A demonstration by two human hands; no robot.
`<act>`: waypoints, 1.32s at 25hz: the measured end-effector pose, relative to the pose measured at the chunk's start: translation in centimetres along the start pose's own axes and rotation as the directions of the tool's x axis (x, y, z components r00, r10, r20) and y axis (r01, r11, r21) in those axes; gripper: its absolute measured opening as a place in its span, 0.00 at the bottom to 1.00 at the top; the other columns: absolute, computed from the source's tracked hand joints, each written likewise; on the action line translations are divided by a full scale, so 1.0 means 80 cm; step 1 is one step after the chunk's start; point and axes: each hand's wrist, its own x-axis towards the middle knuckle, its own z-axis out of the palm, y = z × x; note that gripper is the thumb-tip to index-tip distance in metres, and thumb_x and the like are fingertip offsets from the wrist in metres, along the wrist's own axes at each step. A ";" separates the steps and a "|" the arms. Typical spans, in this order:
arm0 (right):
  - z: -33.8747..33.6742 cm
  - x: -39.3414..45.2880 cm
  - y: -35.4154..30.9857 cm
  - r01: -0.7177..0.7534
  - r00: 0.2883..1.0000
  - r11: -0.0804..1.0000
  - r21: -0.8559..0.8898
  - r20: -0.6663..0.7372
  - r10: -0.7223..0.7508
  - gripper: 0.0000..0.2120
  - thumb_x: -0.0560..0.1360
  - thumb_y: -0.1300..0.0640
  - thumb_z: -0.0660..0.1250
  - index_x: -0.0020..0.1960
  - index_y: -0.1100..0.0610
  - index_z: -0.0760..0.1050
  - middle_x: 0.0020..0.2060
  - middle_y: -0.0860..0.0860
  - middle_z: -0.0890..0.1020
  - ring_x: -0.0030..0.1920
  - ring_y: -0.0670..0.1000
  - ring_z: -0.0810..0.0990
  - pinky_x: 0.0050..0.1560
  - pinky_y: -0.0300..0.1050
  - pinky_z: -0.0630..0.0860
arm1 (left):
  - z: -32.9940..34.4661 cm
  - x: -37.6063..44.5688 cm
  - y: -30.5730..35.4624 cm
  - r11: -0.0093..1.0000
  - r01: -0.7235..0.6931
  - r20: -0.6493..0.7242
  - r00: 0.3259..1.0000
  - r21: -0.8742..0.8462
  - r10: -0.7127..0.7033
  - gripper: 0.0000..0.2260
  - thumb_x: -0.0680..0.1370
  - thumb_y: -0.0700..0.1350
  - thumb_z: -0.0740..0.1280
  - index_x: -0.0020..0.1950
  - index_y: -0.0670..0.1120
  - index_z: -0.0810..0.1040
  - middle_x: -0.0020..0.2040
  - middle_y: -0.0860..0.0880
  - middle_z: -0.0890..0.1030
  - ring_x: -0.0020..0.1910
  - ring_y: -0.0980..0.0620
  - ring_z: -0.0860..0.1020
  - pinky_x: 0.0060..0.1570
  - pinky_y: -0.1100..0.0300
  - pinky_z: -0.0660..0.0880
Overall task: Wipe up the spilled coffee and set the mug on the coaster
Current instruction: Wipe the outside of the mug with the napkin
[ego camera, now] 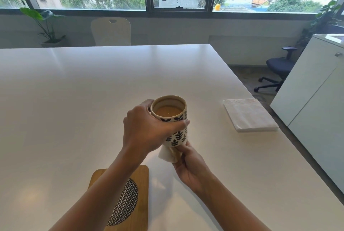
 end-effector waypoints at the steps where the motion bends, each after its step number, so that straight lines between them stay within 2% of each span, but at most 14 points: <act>1: 0.001 -0.001 0.004 -0.016 1.000 1.000 0.002 0.008 0.016 0.12 0.81 0.66 0.60 0.60 0.58 0.77 0.46 0.59 0.87 0.46 0.55 0.84 0.43 0.46 0.85 | 0.000 0.000 0.000 1.000 0.005 0.000 1.000 0.000 -0.005 0.30 0.52 0.75 0.75 0.46 0.58 0.82 0.36 0.65 0.82 0.39 0.70 0.80 0.37 0.69 0.74; 5: 0.001 -0.006 0.013 -0.076 0.997 0.997 -0.001 0.012 0.076 0.12 0.79 0.66 0.63 0.61 0.59 0.77 0.49 0.60 0.86 0.50 0.57 0.83 0.42 0.47 0.85 | 0.002 0.003 -0.004 1.000 0.016 -0.015 1.000 0.005 -0.016 0.30 0.52 0.75 0.75 0.46 0.58 0.82 0.36 0.66 0.82 0.39 0.71 0.79 0.38 0.68 0.75; 8: 0.003 -0.013 0.017 -0.121 0.992 0.992 0.017 0.023 0.121 0.19 0.71 0.65 0.68 0.62 0.59 0.76 0.56 0.63 0.83 0.53 0.59 0.82 0.42 0.49 0.85 | 0.003 0.004 -0.007 1.000 0.017 -0.026 1.000 0.004 -0.017 0.32 0.53 0.75 0.75 0.48 0.57 0.83 0.37 0.64 0.82 0.40 0.70 0.79 0.38 0.70 0.73; 10: 0.004 -0.018 0.019 -0.138 0.990 0.990 0.043 0.037 0.136 0.21 0.68 0.64 0.69 0.61 0.60 0.76 0.59 0.65 0.82 0.50 0.59 0.84 0.42 0.49 0.85 | 0.003 0.005 -0.009 1.000 0.020 -0.028 0.999 -0.005 -0.021 0.32 0.53 0.75 0.74 0.48 0.57 0.83 0.37 0.65 0.82 0.40 0.70 0.79 0.38 0.69 0.74; 14: -0.005 -0.029 0.018 -0.164 0.986 0.984 0.065 0.049 0.161 0.22 0.68 0.65 0.69 0.62 0.61 0.75 0.58 0.65 0.83 0.47 0.59 0.86 0.44 0.51 0.84 | 0.000 0.006 -0.016 1.000 0.012 -0.031 0.999 0.000 -0.012 0.34 0.54 0.75 0.74 0.51 0.55 0.83 0.40 0.63 0.83 0.40 0.69 0.79 0.36 0.73 0.71; 18: -0.016 -0.040 0.009 -0.161 0.983 0.986 0.045 0.097 0.156 0.21 0.70 0.68 0.65 0.63 0.63 0.76 0.60 0.67 0.81 0.48 0.58 0.85 0.47 0.49 0.83 | -0.004 0.009 -0.021 1.000 0.030 -0.035 0.999 0.003 -0.030 0.34 0.54 0.75 0.74 0.51 0.55 0.84 0.40 0.62 0.84 0.41 0.67 0.81 0.37 0.69 0.73; 21: -0.025 -0.047 0.003 -0.145 0.984 0.988 0.049 0.115 0.139 0.20 0.71 0.69 0.65 0.63 0.65 0.77 0.57 0.67 0.82 0.47 0.59 0.85 0.48 0.49 0.83 | -0.006 0.010 -0.022 1.000 0.022 -0.037 0.999 -0.001 -0.022 0.35 0.54 0.75 0.74 0.52 0.54 0.84 0.42 0.60 0.85 0.42 0.64 0.81 0.36 0.70 0.72; 24: -0.031 -0.050 -0.001 -0.095 0.991 0.995 -0.003 0.099 0.095 0.21 0.71 0.68 0.66 0.64 0.67 0.76 0.54 0.65 0.83 0.47 0.58 0.85 0.45 0.48 0.84 | -0.009 0.012 -0.022 0.999 0.032 -0.052 0.998 0.001 -0.032 0.35 0.54 0.75 0.74 0.51 0.54 0.84 0.41 0.60 0.85 0.41 0.64 0.82 0.36 0.70 0.72; 27: -0.030 -0.046 -0.003 -0.034 0.998 0.991 -0.128 0.040 0.039 0.19 0.71 0.68 0.67 0.62 0.69 0.77 0.51 0.64 0.85 0.44 0.54 0.87 0.45 0.45 0.85 | -0.010 0.012 -0.020 1.000 0.025 -0.050 0.998 0.001 -0.024 0.34 0.54 0.75 0.74 0.50 0.54 0.84 0.40 0.61 0.84 0.41 0.65 0.81 0.36 0.69 0.73; 30: -0.020 -0.041 -0.005 -0.039 0.998 0.983 -0.181 0.032 0.045 0.14 0.74 0.68 0.66 0.58 0.67 0.79 0.54 0.64 0.85 0.47 0.55 0.86 0.48 0.46 0.84 | -0.008 0.009 -0.017 1.000 0.021 -0.043 0.999 0.001 -0.021 0.34 0.53 0.75 0.74 0.50 0.55 0.84 0.40 0.62 0.83 0.41 0.67 0.80 0.37 0.68 0.74; 33: -0.013 -0.039 -0.005 -0.073 0.995 0.985 -0.155 0.058 0.082 0.12 0.74 0.69 0.66 0.57 0.67 0.80 0.52 0.64 0.85 0.46 0.56 0.86 0.47 0.47 0.85 | -0.005 0.005 -0.017 0.999 0.045 -0.050 0.998 0.008 -0.044 0.33 0.52 0.75 0.75 0.48 0.56 0.83 0.38 0.63 0.83 0.40 0.68 0.80 0.36 0.70 0.73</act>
